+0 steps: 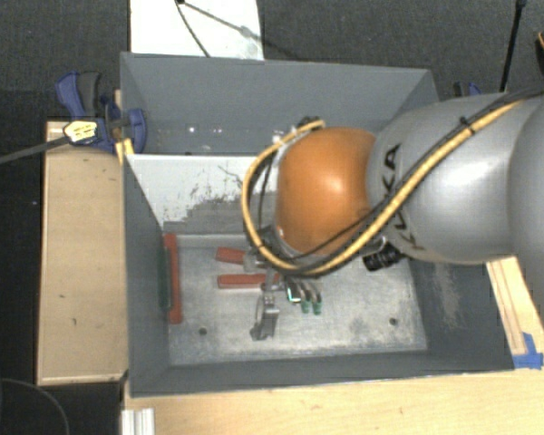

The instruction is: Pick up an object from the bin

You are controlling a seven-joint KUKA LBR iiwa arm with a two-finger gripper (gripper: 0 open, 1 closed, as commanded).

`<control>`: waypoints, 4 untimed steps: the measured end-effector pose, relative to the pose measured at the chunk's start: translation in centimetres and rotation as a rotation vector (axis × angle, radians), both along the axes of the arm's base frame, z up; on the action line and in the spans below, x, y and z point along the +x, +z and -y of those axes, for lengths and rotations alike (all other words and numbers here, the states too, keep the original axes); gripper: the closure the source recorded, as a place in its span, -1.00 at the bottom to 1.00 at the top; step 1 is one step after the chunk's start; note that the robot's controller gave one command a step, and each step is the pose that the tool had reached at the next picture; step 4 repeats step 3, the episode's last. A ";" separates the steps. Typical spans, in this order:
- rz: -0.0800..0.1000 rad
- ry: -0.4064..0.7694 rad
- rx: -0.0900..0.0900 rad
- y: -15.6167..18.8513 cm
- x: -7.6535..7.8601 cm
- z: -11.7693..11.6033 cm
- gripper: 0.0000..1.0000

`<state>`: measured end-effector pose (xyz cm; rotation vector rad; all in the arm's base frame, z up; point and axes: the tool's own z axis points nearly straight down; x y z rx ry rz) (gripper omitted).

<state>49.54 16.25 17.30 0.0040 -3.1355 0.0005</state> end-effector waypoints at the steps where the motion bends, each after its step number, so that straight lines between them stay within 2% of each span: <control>1: 0.006 0.009 0.001 -10.7 5.0 -1.3 -1.00; 2: 0.009 0.002 0.002 -10.3 5.0 -1.3 1.00; 3: 0.016 -0.036 0.004 3.8 5.9 0.0 1.00; 4: 0.016 -0.036 0.004 3.8 5.9 0.0 1.00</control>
Offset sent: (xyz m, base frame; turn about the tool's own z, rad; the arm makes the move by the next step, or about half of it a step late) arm 0.0498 0.0133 -0.1030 -0.0119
